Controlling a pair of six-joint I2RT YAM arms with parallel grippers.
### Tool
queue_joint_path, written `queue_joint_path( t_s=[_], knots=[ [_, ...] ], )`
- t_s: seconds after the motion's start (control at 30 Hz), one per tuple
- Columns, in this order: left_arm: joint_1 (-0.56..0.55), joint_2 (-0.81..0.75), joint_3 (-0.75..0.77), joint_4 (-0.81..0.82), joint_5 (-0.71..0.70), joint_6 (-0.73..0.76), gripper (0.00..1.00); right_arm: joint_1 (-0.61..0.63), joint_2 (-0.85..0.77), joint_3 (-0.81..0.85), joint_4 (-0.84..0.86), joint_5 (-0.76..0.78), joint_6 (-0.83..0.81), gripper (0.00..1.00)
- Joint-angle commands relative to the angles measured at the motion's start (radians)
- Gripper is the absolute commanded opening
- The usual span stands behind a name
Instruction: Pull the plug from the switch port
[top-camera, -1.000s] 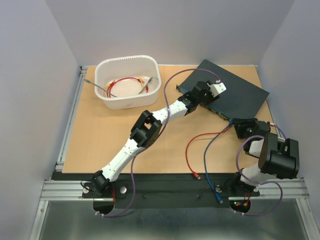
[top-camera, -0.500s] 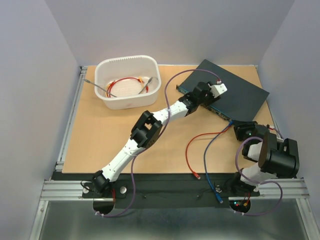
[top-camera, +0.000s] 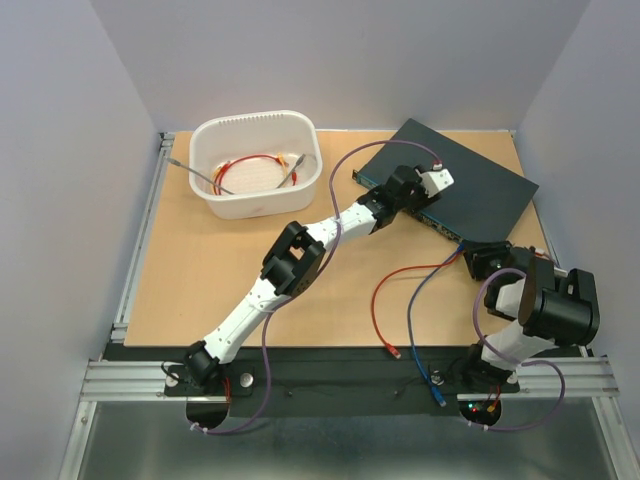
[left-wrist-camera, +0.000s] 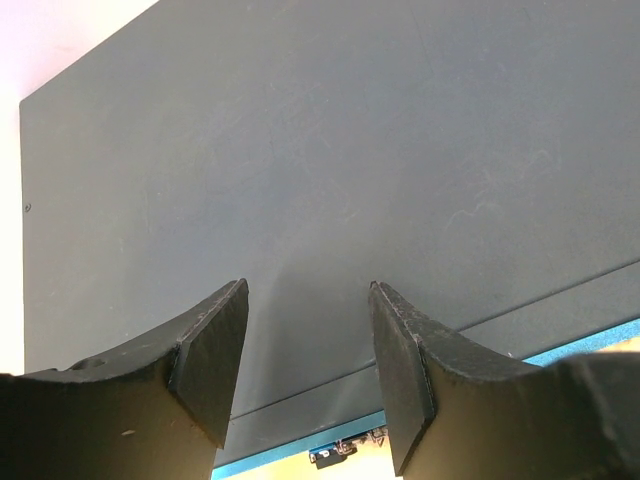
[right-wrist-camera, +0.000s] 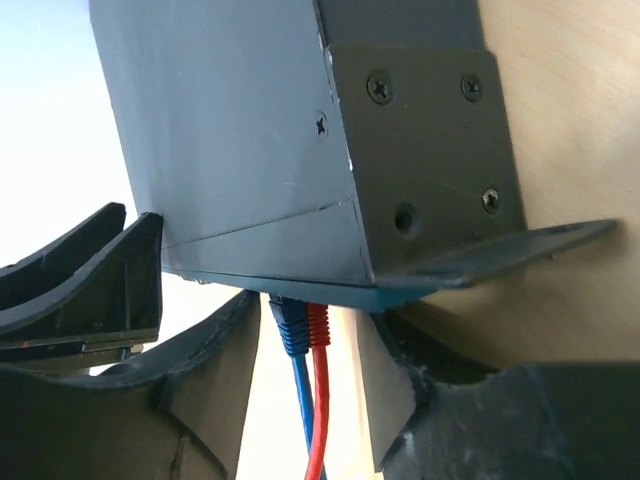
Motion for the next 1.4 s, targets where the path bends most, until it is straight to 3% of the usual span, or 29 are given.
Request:
queue_joint_path(
  t_s=[0.0, 0.3, 0.4, 0.5, 0.67, 0.83, 1.03, 1.2, 1.37],
  knots=[
    [-0.011, -0.077, -0.004, 0.033, 0.008, 0.007, 0.62, 0.002, 0.024, 0.030, 0.027, 0.019, -0.027, 0.47],
    [-0.012, -0.083, -0.004, 0.030, 0.008, 0.007, 0.62, 0.002, 0.079, 0.032, 0.109, 0.026, -0.031, 0.29],
    [-0.012, -0.086, -0.005, 0.030, 0.007, 0.007, 0.62, 0.002, 0.090, 0.038, 0.125, 0.032, -0.048, 0.18],
    [-0.012, -0.083, -0.009, 0.029, 0.007, 0.008, 0.62, 0.002, 0.096, 0.038, 0.145, 0.031, -0.068, 0.01],
    [-0.012, -0.086, -0.012, 0.003, 0.026, 0.010, 0.61, 0.002, 0.097, 0.027, 0.157, -0.007, -0.074, 0.00],
    [-0.026, -0.112, -0.009, -0.103, 0.158, 0.051, 0.63, 0.005, 0.079, -0.020, 0.152, -0.069, -0.055, 0.01],
    [-0.058, -0.095, 0.009, -0.123, 0.149, 0.099, 0.64, 0.045, 0.031, -0.085, 0.131, -0.086, -0.038, 0.01],
    [-0.065, -0.117, 0.048, -0.253, 0.296, 0.174, 0.71, 0.045, -0.001, -0.088, 0.105, -0.095, -0.054, 0.00],
    [-0.074, -0.126, 0.009, -0.298, 0.300, 0.286, 0.77, 0.045, -0.018, -0.094, 0.096, -0.130, -0.051, 0.01]
  ],
)
